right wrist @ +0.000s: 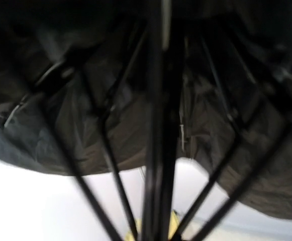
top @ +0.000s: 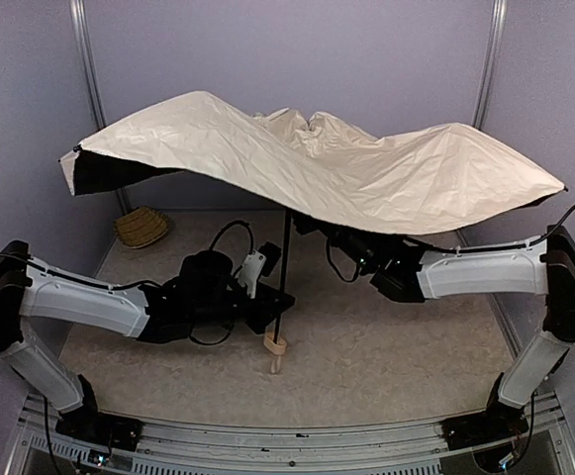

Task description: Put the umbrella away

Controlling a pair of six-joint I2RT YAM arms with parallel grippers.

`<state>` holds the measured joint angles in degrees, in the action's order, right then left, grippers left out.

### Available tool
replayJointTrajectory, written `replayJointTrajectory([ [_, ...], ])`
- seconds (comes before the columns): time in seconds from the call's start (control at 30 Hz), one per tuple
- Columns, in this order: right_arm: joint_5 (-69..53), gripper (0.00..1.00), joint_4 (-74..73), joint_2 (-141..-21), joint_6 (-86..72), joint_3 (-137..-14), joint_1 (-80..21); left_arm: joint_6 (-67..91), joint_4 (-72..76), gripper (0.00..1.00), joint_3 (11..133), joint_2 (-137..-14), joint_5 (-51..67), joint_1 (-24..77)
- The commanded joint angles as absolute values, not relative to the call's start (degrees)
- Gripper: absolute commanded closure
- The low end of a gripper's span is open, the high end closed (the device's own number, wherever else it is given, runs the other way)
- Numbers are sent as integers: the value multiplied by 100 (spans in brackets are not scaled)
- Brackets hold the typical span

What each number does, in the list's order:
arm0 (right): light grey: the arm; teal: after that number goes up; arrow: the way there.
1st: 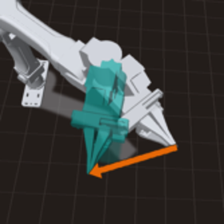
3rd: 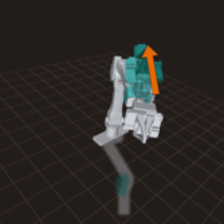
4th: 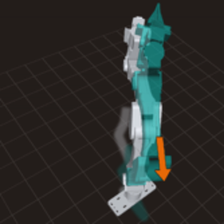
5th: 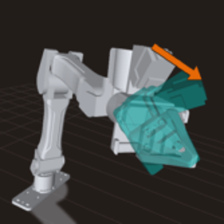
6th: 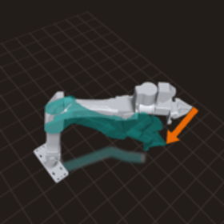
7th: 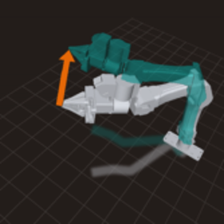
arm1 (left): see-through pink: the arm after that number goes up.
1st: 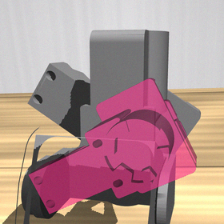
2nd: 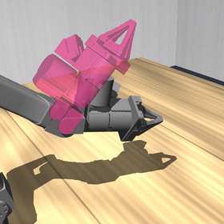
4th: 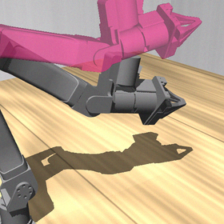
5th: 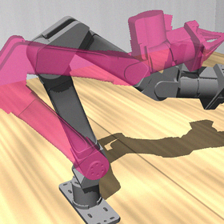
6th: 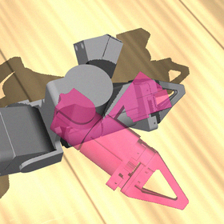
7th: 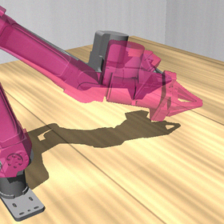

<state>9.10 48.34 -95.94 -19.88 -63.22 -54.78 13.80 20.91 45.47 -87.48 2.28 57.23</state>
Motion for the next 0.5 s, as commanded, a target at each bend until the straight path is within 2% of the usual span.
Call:
replayJointTrajectory([
  [0.0, -93, 100, 2009, -10389, -1675, -5739, -6029, 1429, 8869, 100, 5260, -8455, -434, 5598],
  [0.2, -20, 100, 1992, -10605, -1655, -5807, -6029, 1329, 8922, 100, 5415, -8564, -615, 5755],
  [0.47, -37, 100, 2017, -10047, -1525, -5881, -5860, 1638, 8175, 100, 4954, -8396, -502, 5668],
])
